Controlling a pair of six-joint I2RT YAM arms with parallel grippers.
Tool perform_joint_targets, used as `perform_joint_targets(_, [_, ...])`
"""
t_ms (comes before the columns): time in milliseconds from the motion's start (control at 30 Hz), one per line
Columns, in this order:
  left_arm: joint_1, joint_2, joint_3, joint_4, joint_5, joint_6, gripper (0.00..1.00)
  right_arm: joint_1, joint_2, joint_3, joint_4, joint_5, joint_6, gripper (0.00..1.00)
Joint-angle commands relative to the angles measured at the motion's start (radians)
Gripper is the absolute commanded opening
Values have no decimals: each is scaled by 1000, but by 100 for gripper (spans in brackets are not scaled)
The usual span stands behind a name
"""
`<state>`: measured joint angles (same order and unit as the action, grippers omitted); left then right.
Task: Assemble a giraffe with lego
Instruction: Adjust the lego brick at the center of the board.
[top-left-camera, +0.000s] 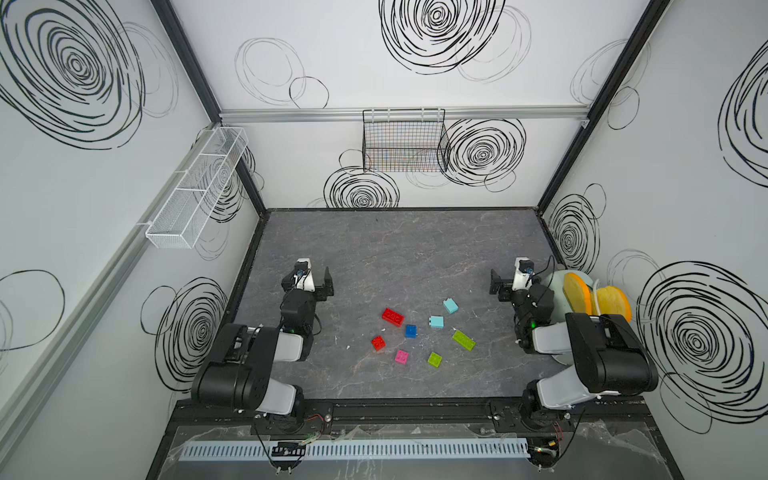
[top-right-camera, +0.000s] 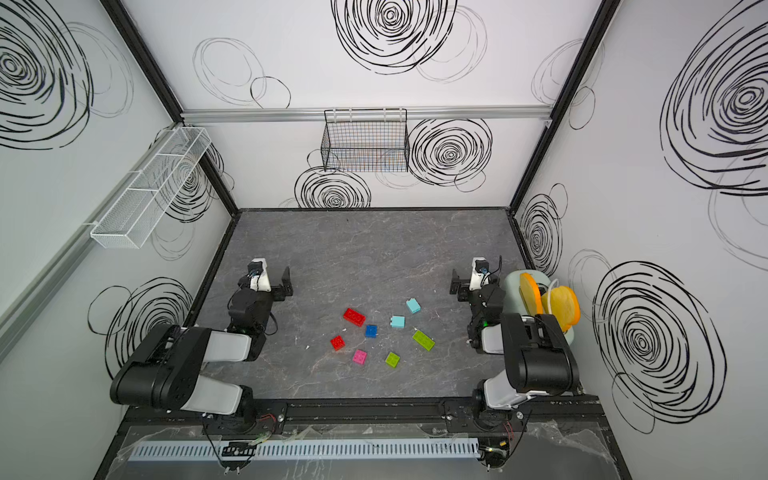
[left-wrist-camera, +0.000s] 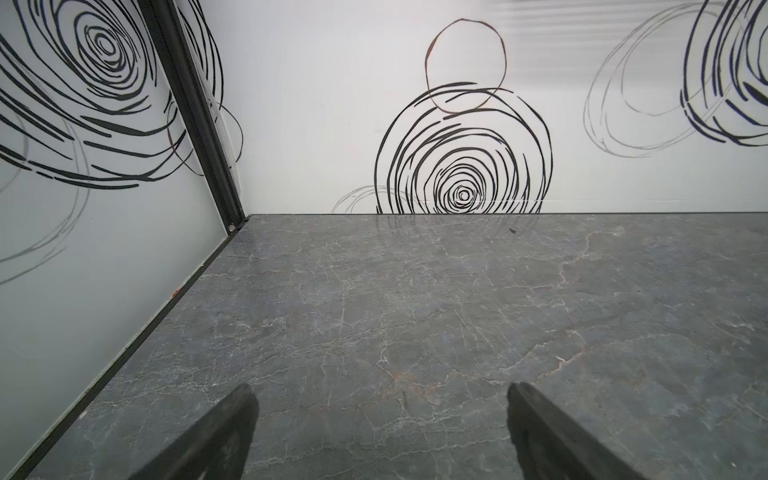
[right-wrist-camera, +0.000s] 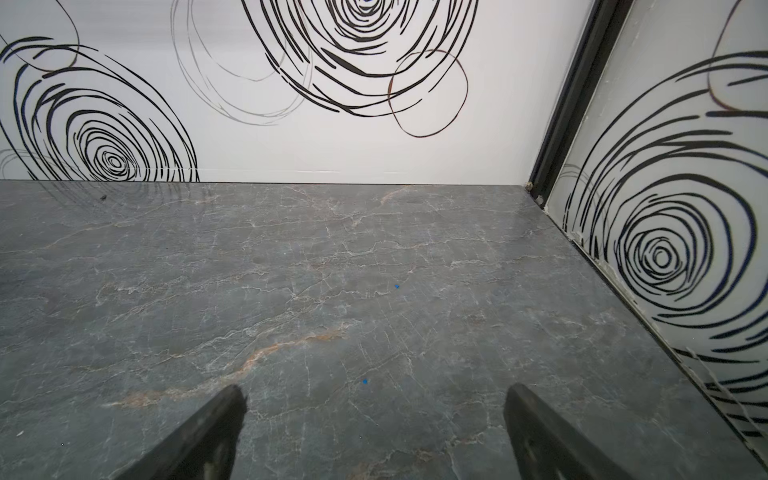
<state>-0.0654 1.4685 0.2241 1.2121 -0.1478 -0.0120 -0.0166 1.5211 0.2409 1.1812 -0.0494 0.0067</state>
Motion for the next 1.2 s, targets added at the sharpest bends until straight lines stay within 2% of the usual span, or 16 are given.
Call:
perform_joint_targets(0, [-7,-15,-5,28,-8,-5,98,-3,-19,-6,6,2,-7,99])
perform_joint_targets(733, [-11,-19,-7,31,-15,-3,98,-6,-21,-11,12,-5,-7,99])
perform_joint_targets(800, [-10,-21,-7,34,-12,-2,98,2,-52,14,-47,41,-1,99])
perform_joint_targets(833, [-13,-40,14,-25,-10,2,98,7,-83,46,-117,58,3,99])
perform_joint_targets(933, [-33,-119,161,-343,-1,36,98,7,-157,173,-427,113,60,99])
perform_joint_targets(1100, [-47,-215,298,-613,33,12,98,6,-326,227,-648,109,94,99])
perform_joint_targets(1167, [-64,-264,369,-777,59,12,98,0,-419,259,-762,97,117,99])
